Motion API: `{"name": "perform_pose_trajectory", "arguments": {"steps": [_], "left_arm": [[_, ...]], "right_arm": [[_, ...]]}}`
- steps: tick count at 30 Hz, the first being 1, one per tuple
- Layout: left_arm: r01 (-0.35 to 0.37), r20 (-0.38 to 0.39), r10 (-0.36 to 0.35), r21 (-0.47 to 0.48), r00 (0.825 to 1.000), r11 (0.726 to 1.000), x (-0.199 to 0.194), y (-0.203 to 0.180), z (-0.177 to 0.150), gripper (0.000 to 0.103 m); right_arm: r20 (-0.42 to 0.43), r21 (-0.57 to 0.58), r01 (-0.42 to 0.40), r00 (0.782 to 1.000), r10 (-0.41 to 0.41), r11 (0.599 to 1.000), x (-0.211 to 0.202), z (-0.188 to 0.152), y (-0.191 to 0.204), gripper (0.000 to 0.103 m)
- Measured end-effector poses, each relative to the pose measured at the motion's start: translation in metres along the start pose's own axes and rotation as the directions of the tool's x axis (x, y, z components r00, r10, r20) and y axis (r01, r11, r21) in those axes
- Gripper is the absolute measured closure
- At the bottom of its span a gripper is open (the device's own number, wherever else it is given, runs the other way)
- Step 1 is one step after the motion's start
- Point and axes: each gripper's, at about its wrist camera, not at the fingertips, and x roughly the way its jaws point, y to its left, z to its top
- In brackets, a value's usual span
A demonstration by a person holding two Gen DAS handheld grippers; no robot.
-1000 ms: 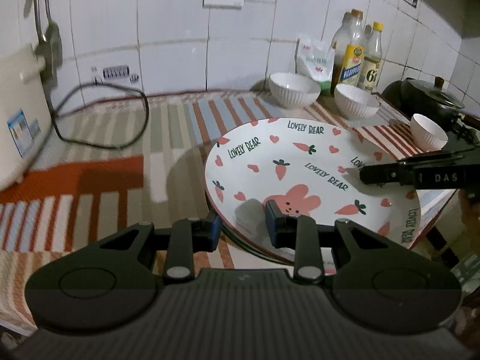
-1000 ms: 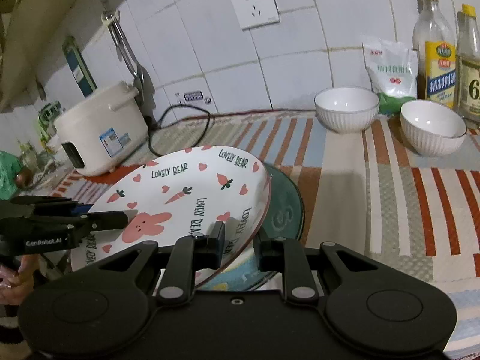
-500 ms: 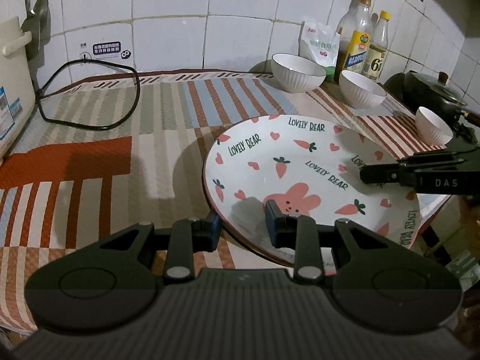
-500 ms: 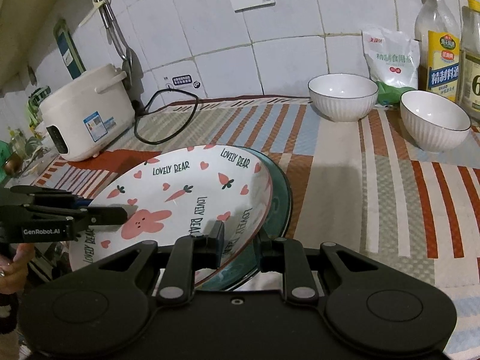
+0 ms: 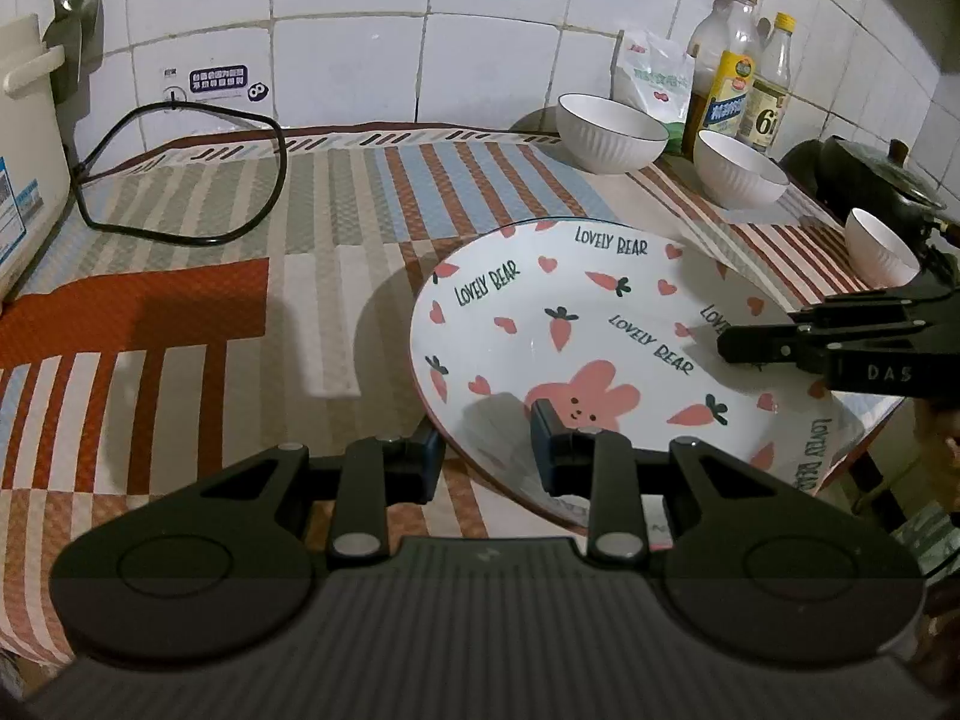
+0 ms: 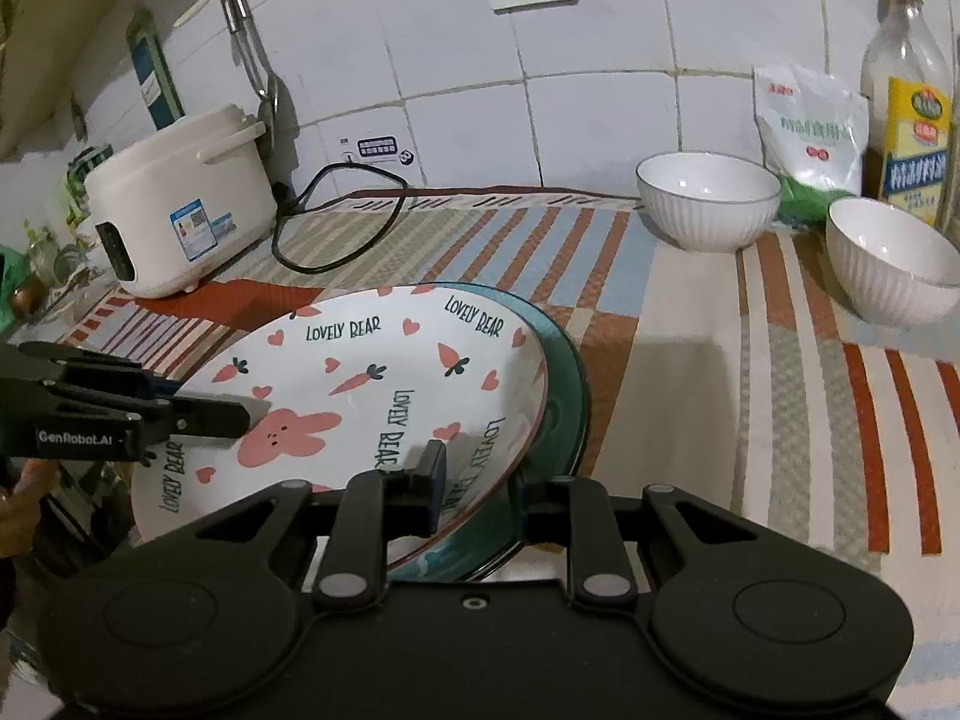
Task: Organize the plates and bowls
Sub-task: 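Carry the LOVELY BEAR plate with both tools over the Egg plate stack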
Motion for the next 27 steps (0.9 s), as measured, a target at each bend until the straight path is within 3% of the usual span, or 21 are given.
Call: {"name": "perform_pose_trajectory", "arguments": {"steps": [4, 6, 10, 15, 20, 27], "left_arm": [[0.0, 0.003, 0.0, -0.001, 1.0, 1.0, 0.0, 0.0, 0.0, 0.074], [0.004, 0.002, -0.004, -0.002, 1.0, 1.0, -0.001, 0.001, 0.0, 0.074], [0.015, 0.001, -0.015, -0.014, 1.0, 1.0, -0.003, -0.001, -0.002, 0.074], [0.023, 0.009, -0.023, -0.022, 1.0, 0.999, -0.002, 0.001, -0.003, 0.074], [0.049, -0.001, -0.05, -0.066, 0.999, 0.997, -0.002, 0.007, -0.002, 0.074], [0.024, -0.033, -0.026, -0.068, 0.999, 0.997, 0.001, 0.004, 0.001, 0.074]], "right_arm": [[-0.02, -0.053, 0.001, 1.0, -0.002, 0.999, 0.001, 0.001, 0.005, 0.072], [-0.072, -0.063, -0.005, 0.997, 0.0, 0.998, 0.004, 0.011, 0.005, 0.07], [-0.206, -0.047, -0.036, 0.978, 0.026, 0.998, 0.01, 0.035, -0.003, 0.069], [-0.298, -0.042, -0.055, 0.954, 0.04, 0.998, 0.018, 0.044, -0.002, 0.066], [-0.343, -0.05, -0.038, 0.939, 0.018, 0.998, 0.021, 0.048, 0.003, 0.064], [-0.38, -0.139, -0.022, 0.924, -0.033, 0.99, 0.021, 0.052, 0.018, 0.053]]}}
